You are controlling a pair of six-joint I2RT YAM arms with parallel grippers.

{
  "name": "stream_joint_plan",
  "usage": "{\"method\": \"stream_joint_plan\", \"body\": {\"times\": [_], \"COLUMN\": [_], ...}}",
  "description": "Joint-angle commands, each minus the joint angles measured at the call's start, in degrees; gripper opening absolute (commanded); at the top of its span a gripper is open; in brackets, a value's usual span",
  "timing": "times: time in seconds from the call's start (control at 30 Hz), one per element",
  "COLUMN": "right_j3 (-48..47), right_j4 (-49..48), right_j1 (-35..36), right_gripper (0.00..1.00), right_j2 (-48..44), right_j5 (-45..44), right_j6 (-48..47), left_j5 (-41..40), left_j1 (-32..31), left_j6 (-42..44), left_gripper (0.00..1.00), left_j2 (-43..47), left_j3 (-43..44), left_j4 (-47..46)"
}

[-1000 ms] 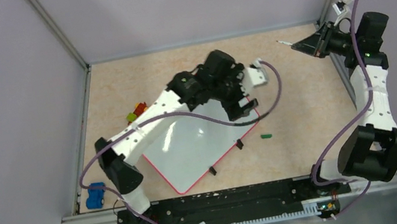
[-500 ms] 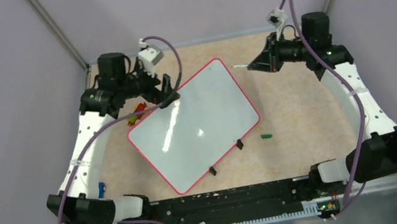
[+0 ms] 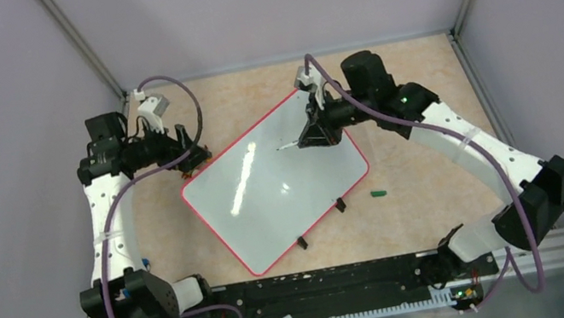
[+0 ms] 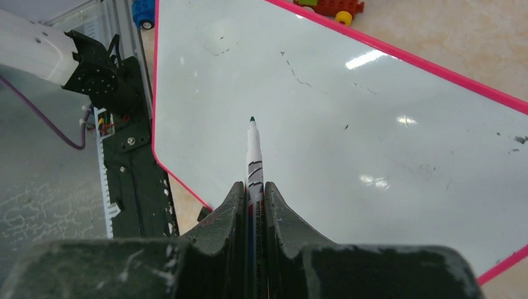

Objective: Write a sentence on the whiteboard
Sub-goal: Move the whiteboard to the center of the board.

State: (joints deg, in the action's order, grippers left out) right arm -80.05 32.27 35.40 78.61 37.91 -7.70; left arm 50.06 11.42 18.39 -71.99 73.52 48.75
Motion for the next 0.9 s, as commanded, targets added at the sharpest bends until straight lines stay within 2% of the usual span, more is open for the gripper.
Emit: {"method": "stream_joint_plan", "body": {"times": [0.0,0.2,0.4,0.7,0.87], "right_j3": [-4.44,-5.75,-6.1,-6.5,-7.19], "right_j4": [-2.3,-1.18,1.6,4.11,5.64], "right_j1": [1.98,2.57,2.57,2.57,2.53], "right_gripper": [0.0,0.0,0.0,0.0,0.0], "right_j2": [2.73,4.28,3.05,-0.35,-0.39], "right_j5": [-0.33,2.33,2.74,4.29,7.04], "right_j6": [-1.61,-3.25,-5.42,-5.59,-5.8], "left_j5": [6.73,16.77,20.99,21.35,20.02], "left_j1": [1.32,0.6,-4.1,-14.14,-17.92], "left_j6": [4.62,14.82,16.91,16.0,13.85], "left_gripper": [0.96,0.86,0.71,0.35,0.19], "left_j2": [0.13,-7.81,-15.63,-19.82,-20.62], "left_j3": [-1.07,3.35,7.85,8.08,8.21], "left_j4": [1.72,10.59,14.46,13.39,10.61]}}
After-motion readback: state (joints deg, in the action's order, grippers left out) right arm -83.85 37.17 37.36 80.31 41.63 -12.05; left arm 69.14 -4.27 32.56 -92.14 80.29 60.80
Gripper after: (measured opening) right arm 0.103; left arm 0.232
